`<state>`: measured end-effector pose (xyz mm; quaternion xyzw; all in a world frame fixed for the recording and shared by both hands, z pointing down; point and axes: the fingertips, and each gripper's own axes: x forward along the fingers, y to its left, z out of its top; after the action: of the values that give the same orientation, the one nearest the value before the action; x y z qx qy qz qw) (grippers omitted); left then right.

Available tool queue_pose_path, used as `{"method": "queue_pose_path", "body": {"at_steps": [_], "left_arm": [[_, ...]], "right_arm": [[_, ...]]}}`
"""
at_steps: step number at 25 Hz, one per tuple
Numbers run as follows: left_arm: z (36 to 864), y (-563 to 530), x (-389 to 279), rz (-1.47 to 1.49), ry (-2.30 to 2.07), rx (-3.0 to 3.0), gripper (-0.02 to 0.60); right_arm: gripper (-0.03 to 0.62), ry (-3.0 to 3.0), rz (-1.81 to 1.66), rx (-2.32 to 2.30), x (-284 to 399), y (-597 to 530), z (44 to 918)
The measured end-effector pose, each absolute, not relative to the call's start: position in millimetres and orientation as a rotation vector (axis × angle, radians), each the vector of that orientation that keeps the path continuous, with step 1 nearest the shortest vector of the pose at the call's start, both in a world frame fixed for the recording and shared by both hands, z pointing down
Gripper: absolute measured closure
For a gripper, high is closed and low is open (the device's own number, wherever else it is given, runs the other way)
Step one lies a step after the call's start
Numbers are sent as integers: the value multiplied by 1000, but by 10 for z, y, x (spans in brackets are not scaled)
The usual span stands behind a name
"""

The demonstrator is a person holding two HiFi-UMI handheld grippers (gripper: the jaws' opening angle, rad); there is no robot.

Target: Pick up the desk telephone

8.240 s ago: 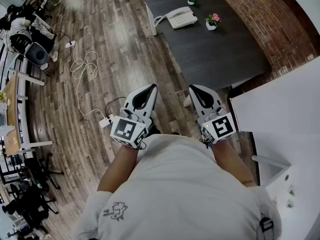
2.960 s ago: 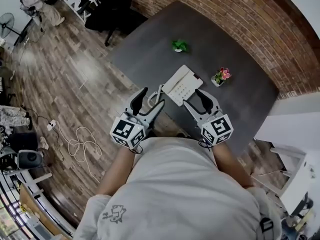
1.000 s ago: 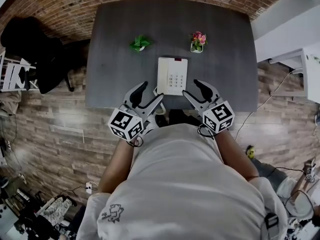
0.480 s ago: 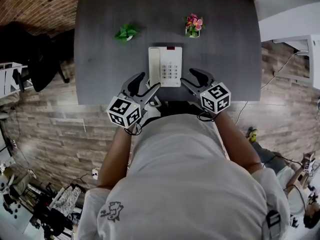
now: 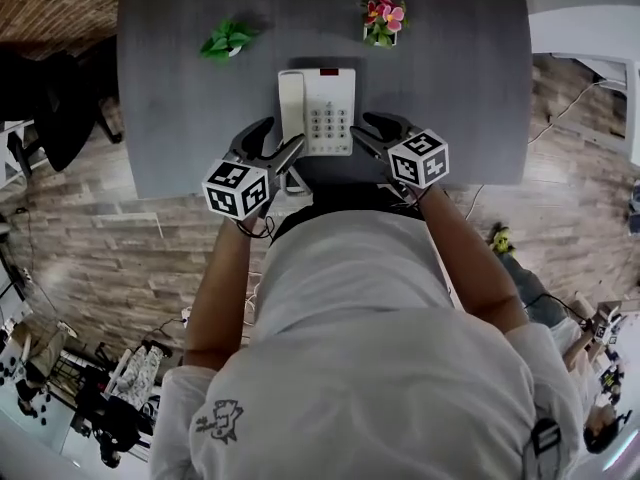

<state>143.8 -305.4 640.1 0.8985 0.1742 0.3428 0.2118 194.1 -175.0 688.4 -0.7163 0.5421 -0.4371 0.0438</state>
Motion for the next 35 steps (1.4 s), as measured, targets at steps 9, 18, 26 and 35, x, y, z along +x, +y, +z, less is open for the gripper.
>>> {"method": "queue_pose_path", "body": {"at_steps": [9,18,26,35], "left_arm": [[6961,-3188,1493,1064,461,2336,261],[7178,-3074,1553,1039,569,2203,249],[7311,-3038,1587,1045,616,2137,250],[7316,-3030,1582,1037,639,2117,243]], "right_arm": [[433,1615,-1503,-2037,1935,-1793,7297],[474,1625,-1565,-1902,1913,-1808,7452],[505,1629,-1551,-1818,1902,-1836,7463],[507,1633,-1566,-1799,1892,-1836,7463]]}}
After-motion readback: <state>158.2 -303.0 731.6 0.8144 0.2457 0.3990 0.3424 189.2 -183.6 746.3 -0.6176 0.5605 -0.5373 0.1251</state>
